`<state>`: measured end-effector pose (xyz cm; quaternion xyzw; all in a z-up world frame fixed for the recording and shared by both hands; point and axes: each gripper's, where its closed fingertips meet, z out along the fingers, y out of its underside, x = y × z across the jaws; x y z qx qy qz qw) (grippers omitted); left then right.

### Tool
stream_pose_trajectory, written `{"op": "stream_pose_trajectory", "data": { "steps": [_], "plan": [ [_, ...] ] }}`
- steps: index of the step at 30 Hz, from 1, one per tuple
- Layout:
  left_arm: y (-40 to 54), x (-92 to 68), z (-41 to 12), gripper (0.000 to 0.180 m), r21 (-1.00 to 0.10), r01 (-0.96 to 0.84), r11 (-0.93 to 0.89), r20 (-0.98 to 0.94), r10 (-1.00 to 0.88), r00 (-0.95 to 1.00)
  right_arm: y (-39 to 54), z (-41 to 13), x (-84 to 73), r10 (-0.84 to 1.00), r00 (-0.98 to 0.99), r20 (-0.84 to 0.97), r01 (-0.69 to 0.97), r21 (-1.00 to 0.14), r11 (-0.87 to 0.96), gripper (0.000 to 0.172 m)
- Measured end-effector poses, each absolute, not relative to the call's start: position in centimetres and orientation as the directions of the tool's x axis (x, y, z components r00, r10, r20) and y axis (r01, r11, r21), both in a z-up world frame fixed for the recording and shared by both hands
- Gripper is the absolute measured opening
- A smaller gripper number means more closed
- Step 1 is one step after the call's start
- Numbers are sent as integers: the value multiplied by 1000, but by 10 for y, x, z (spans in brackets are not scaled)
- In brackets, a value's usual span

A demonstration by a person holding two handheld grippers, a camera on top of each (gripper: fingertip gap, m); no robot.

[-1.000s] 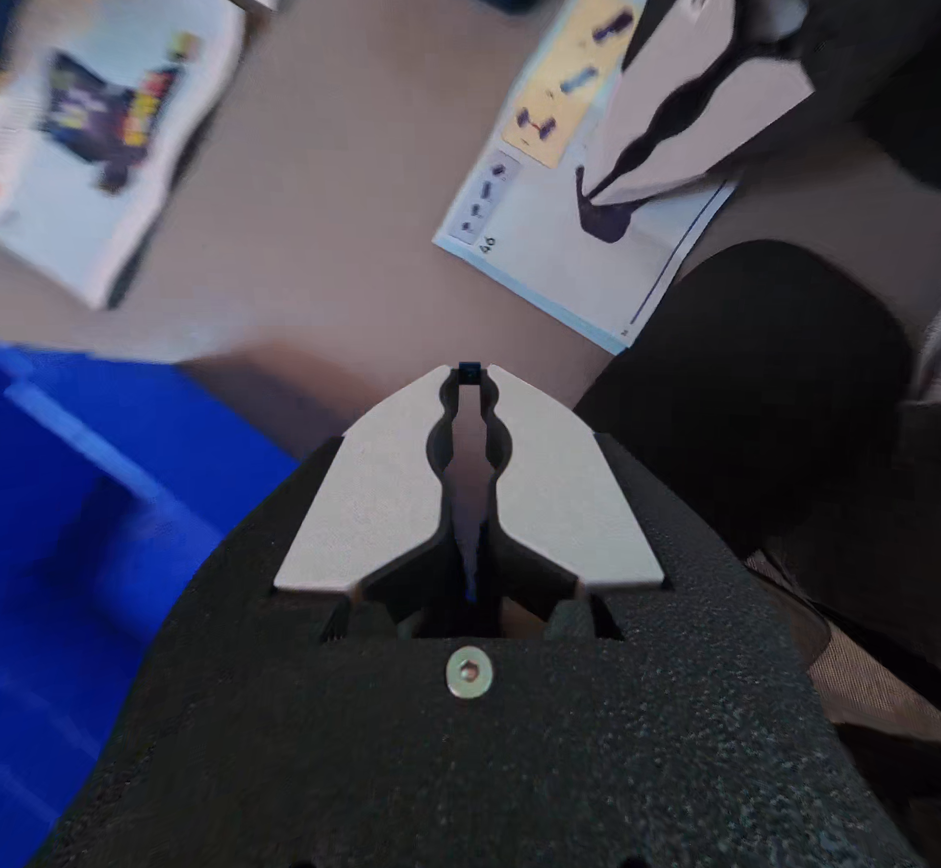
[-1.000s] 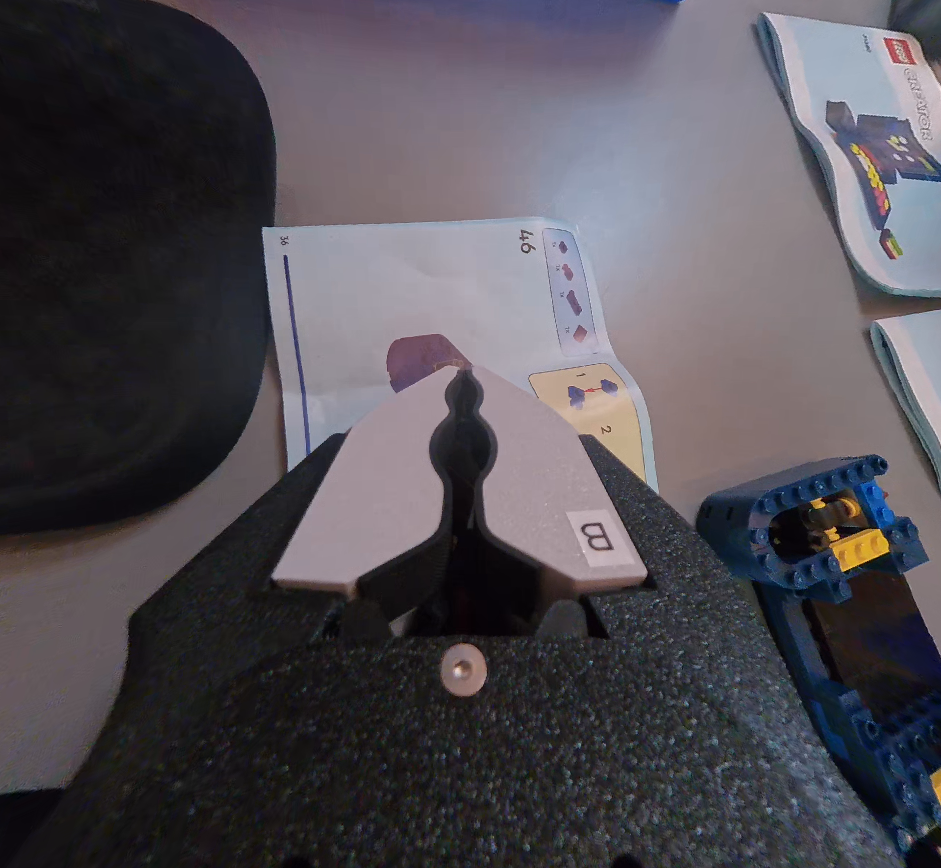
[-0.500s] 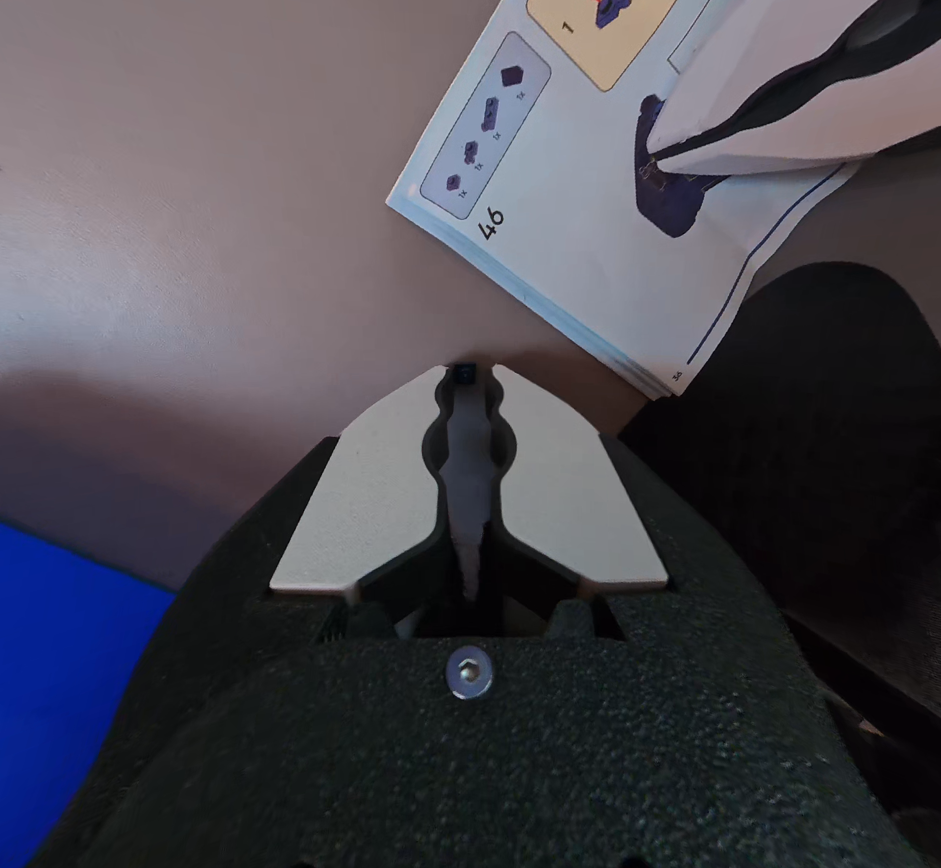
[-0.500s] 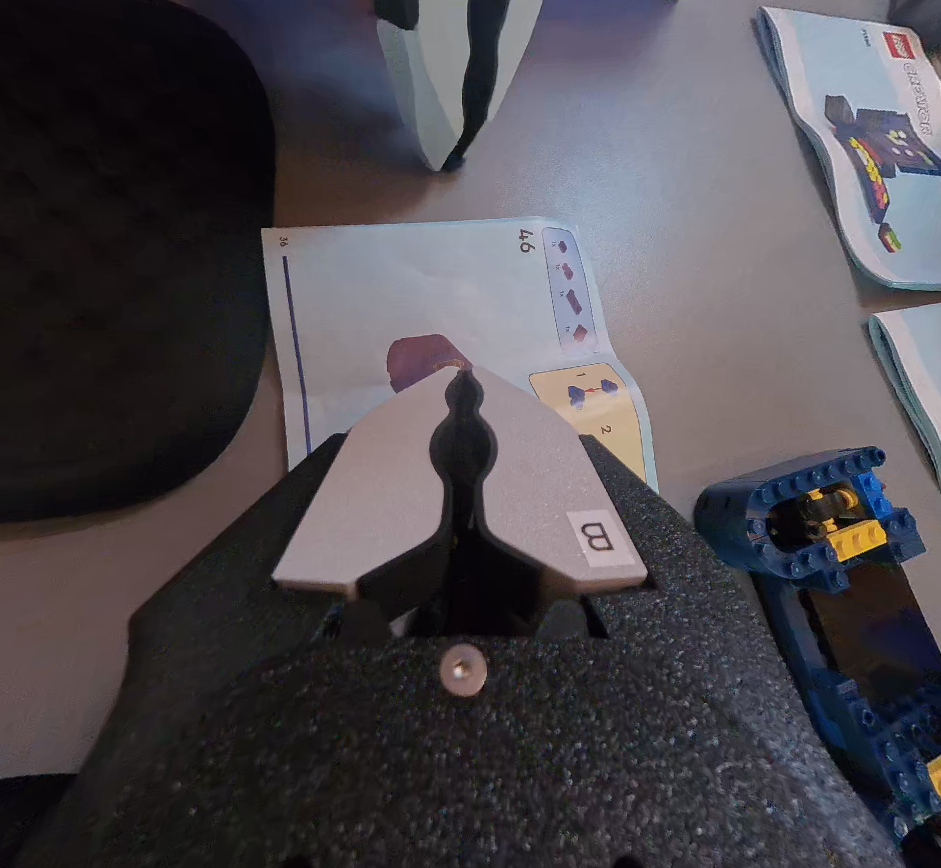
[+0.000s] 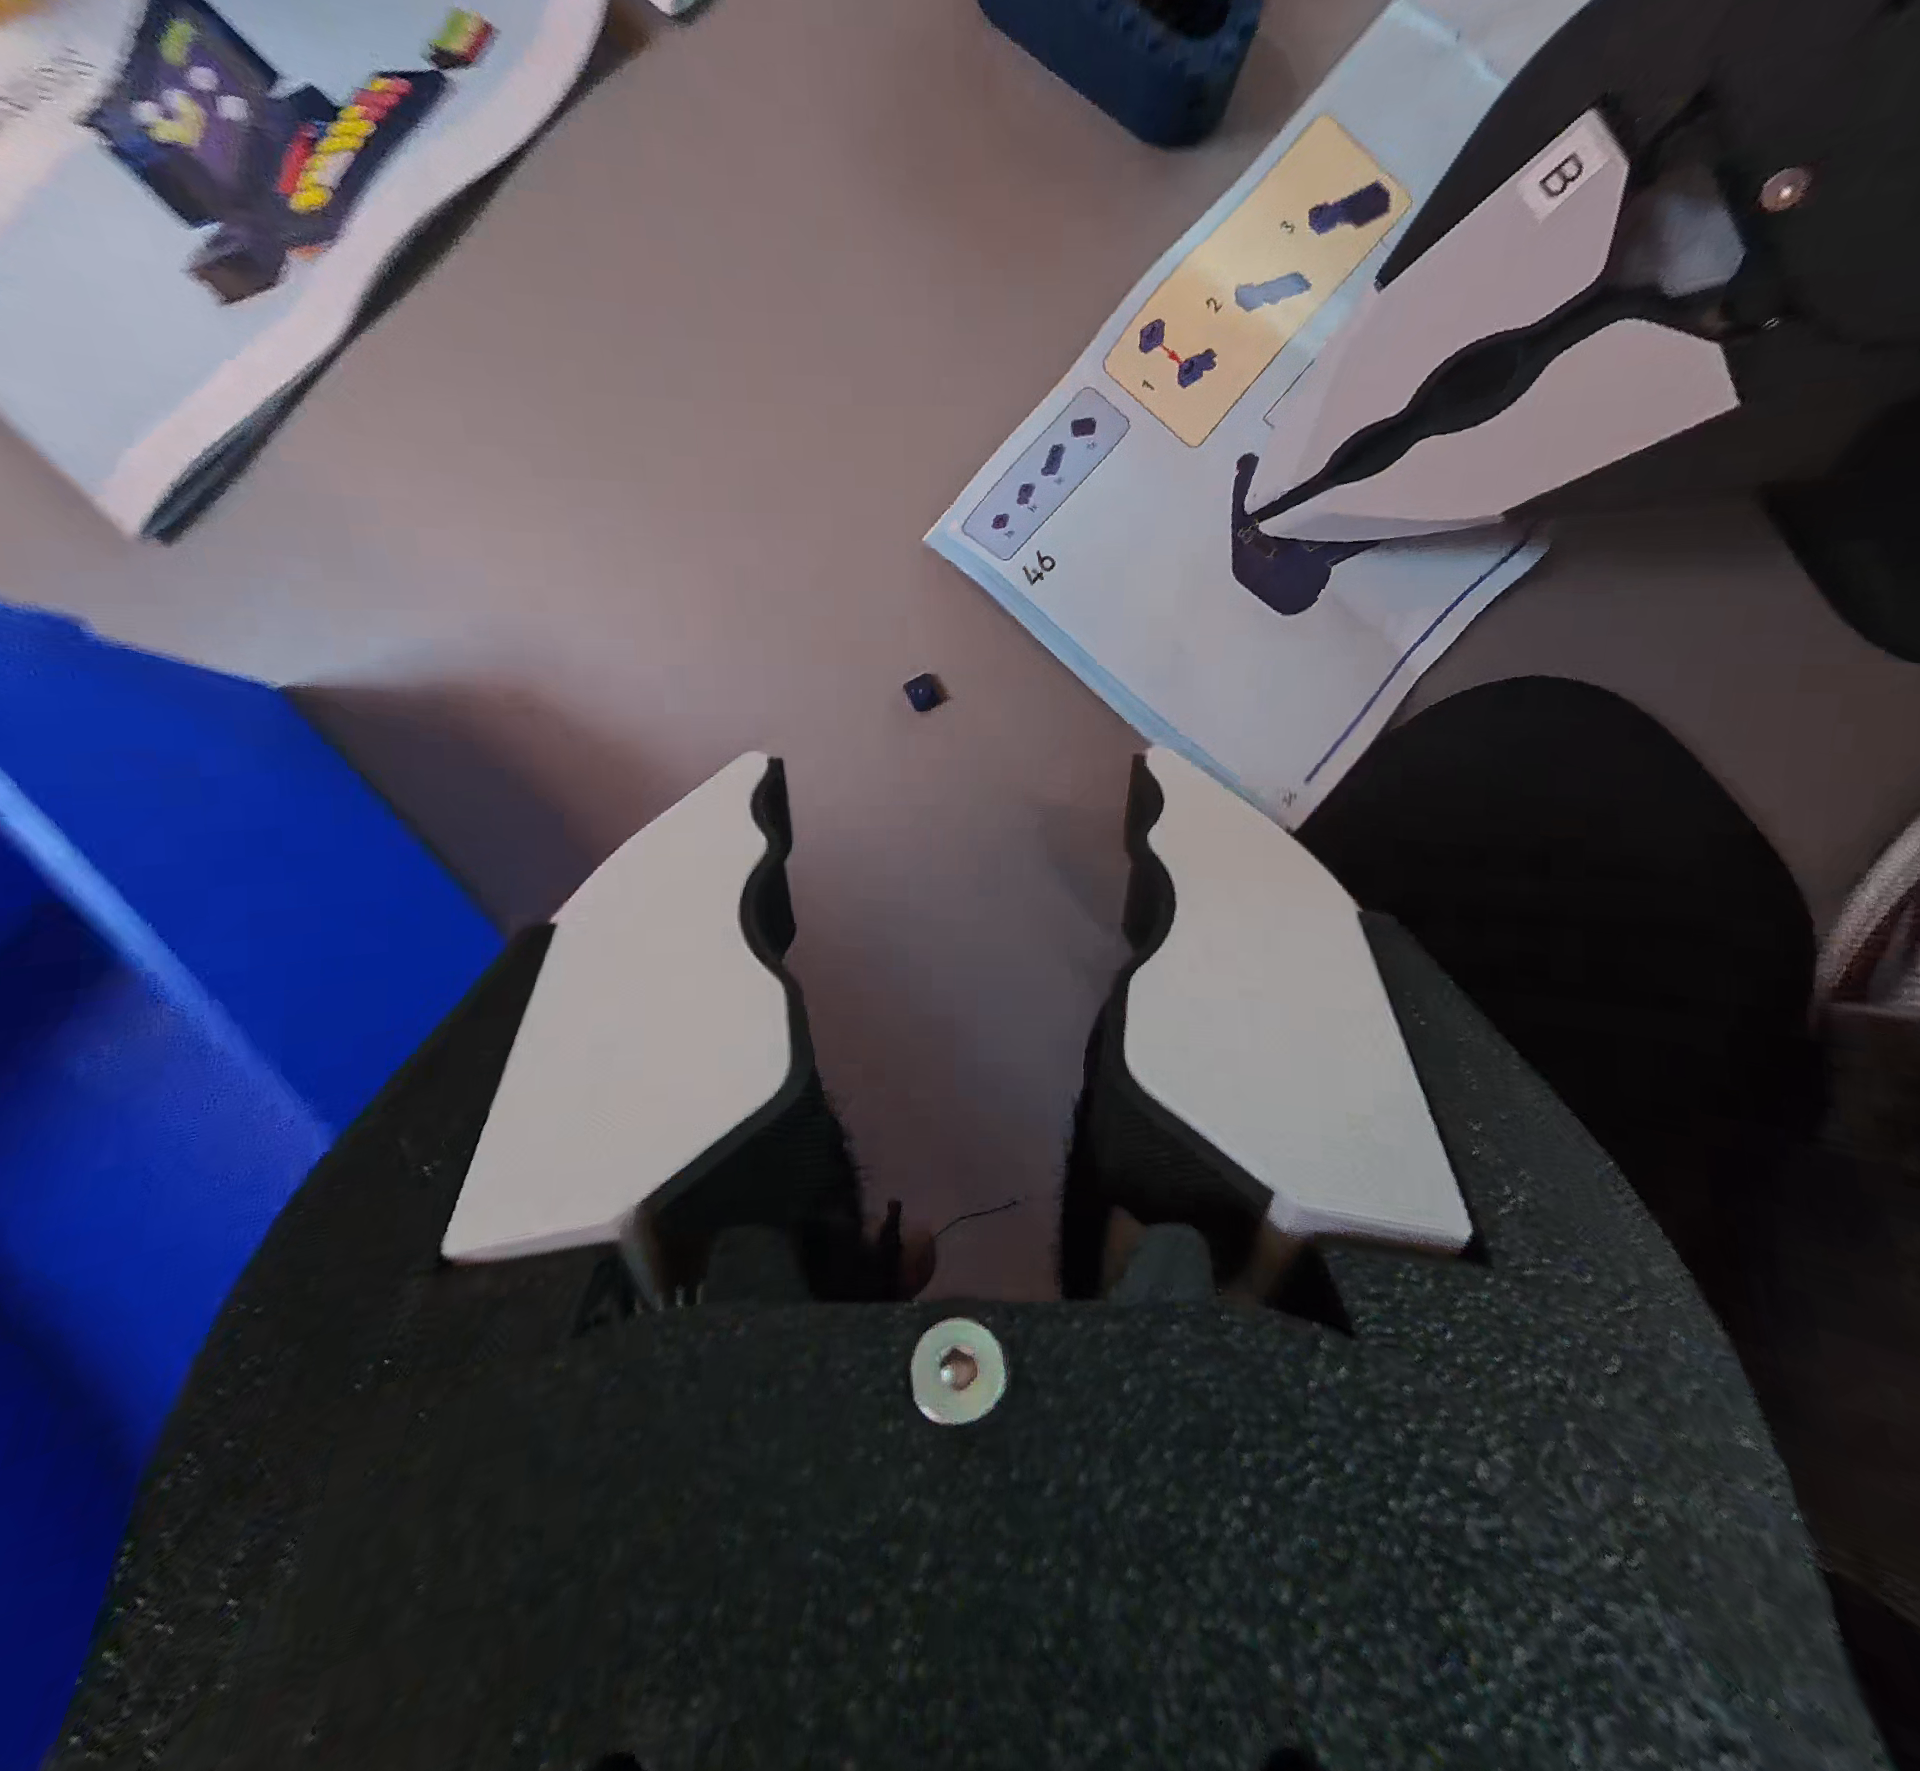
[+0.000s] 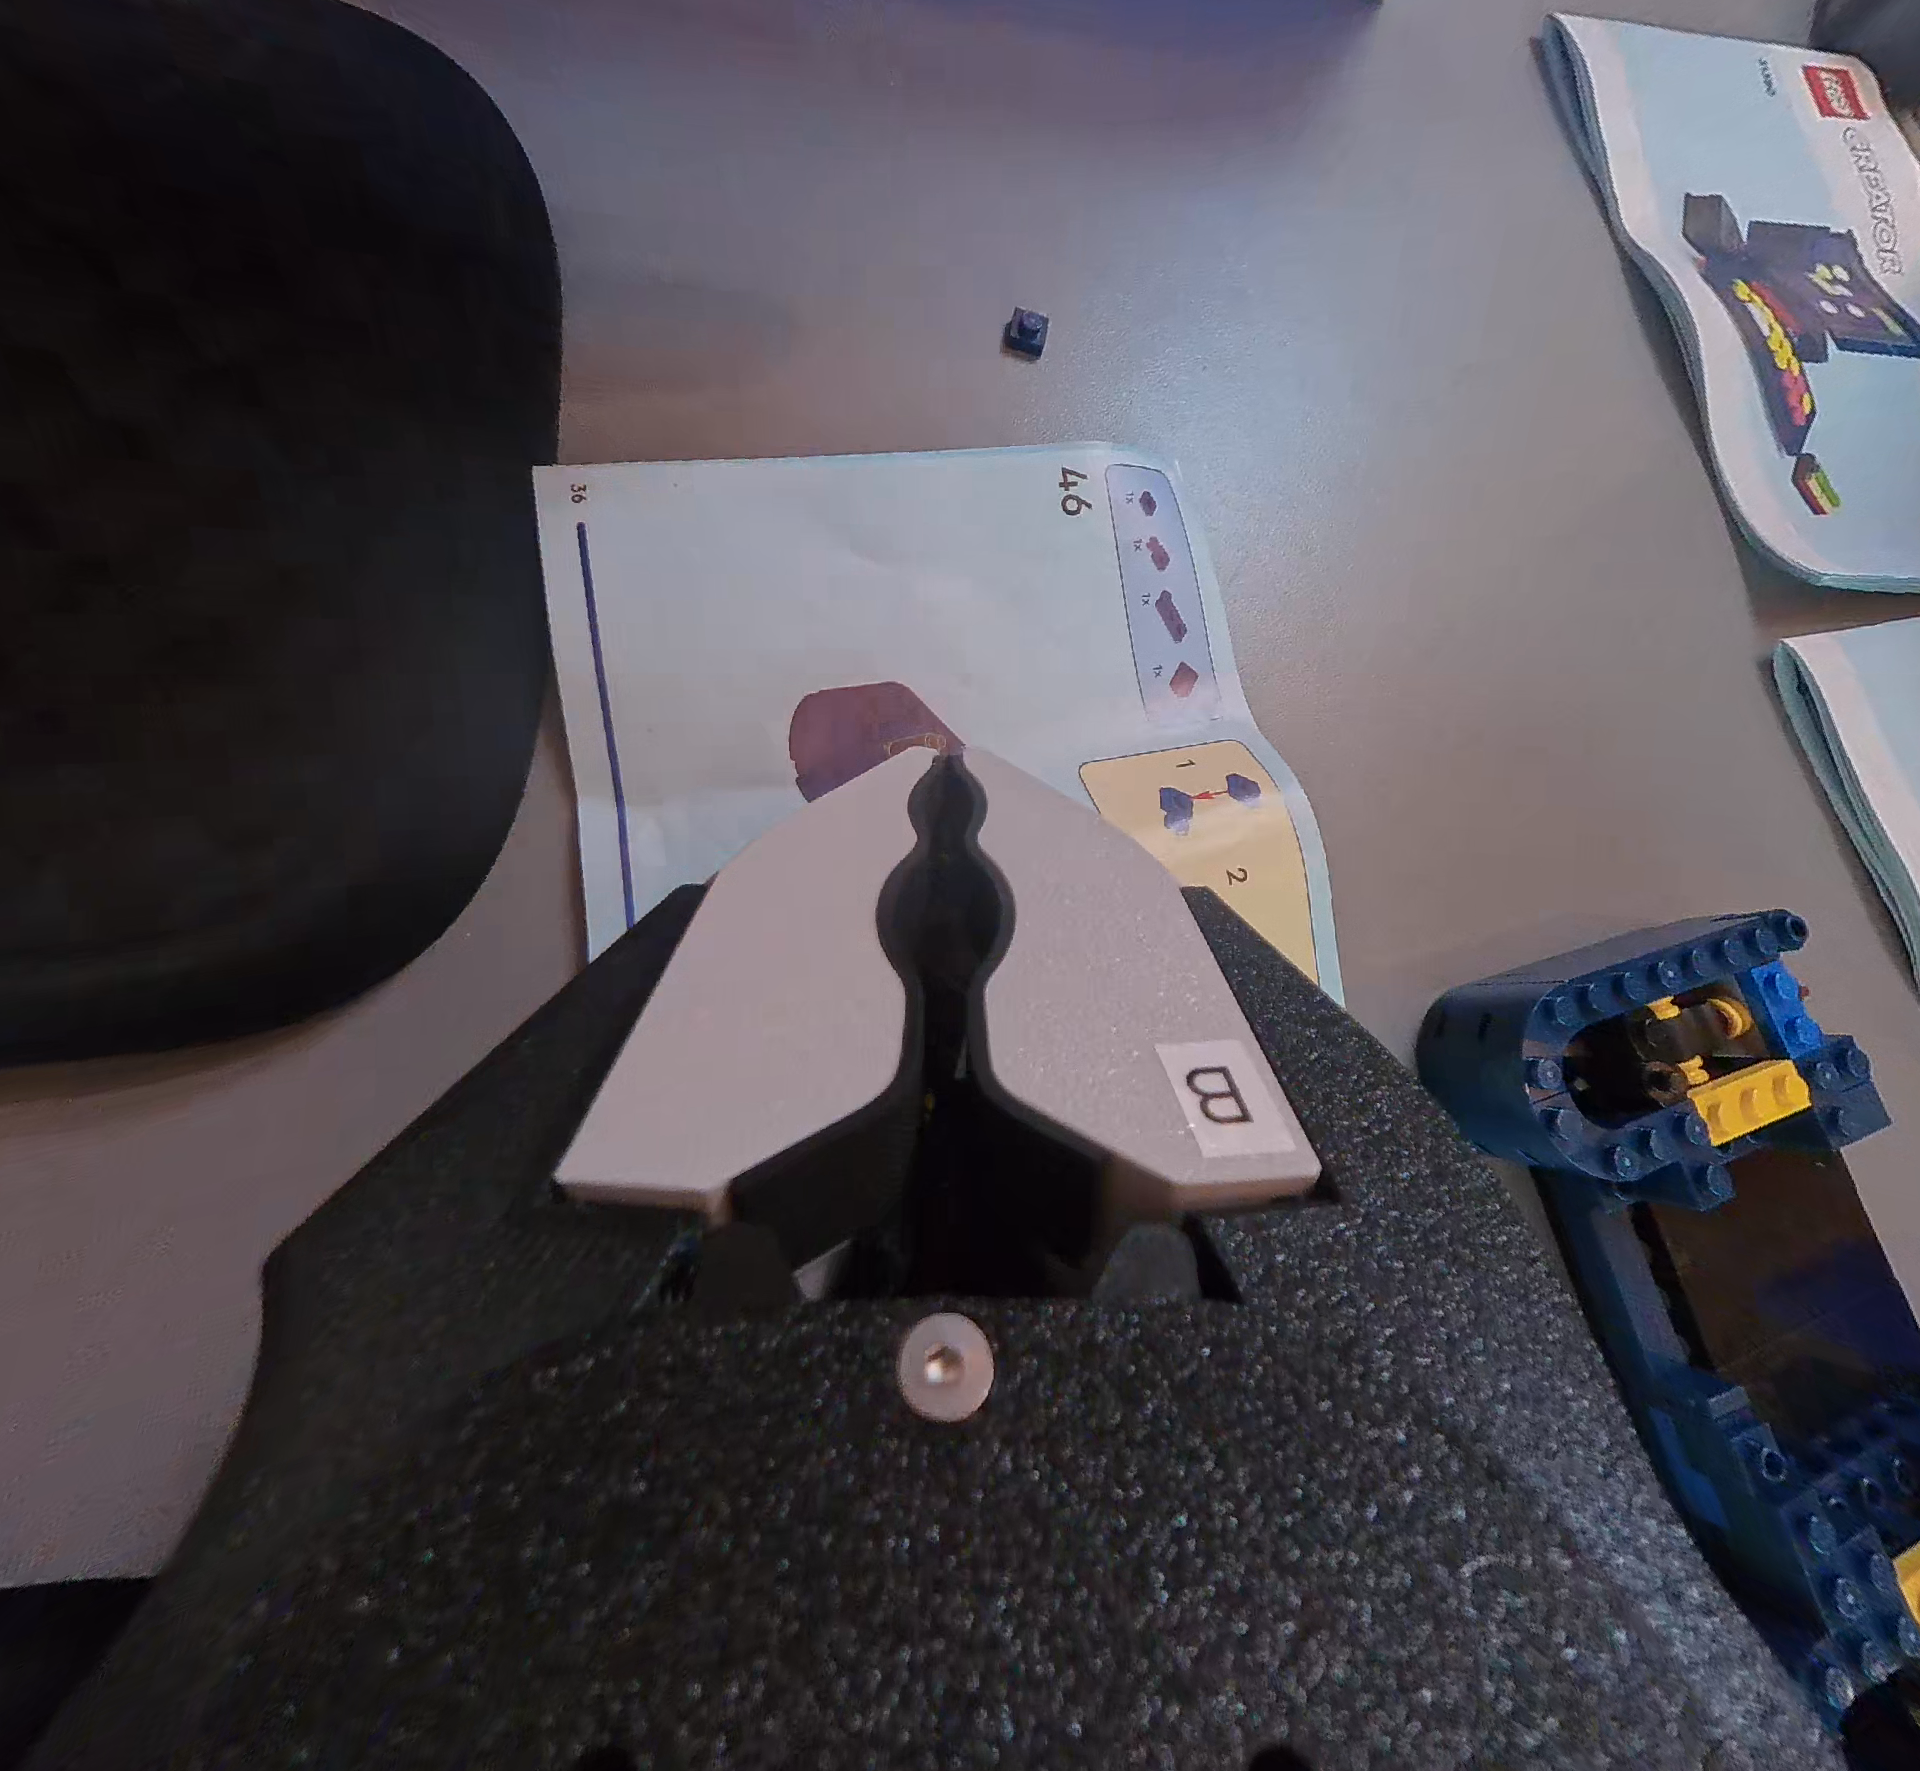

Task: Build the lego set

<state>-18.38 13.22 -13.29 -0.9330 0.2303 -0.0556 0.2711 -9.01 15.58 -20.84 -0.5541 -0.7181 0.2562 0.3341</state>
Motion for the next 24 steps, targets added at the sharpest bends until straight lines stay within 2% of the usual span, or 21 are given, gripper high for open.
{"op": "stream_pose_trajectory", "data": {
  "steps": [6, 11, 15, 18, 24],
  "plan": [
    [78, -241, -97, 63, -591, -254, -766, -102, -241, 965, 156, -208, -90, 967, -163, 196, 625, -738, 255, 0],
    [31, -267, -122, 61, -548, -111, -829, -10, -126, 992, 156, -208, -90, 968, -163, 190, 625, -739, 250, 0],
    [21, -260, -146, 49, -521, -52, -852, 95, -119, 988, 156, -208, -90, 968, -163, 190, 625, -739, 250, 0],
    [24, -257, -155, 44, -509, -55, -859, 104, -125, 987, 156, -208, -90, 968, -163, 191, 625, -739, 251, 0],
    [35, -247, -155, 34, -549, -54, -834, 143, -157, 977, 156, -208, -91, 968, -164, 189, 624, -740, 251, 0]
  ]
}}
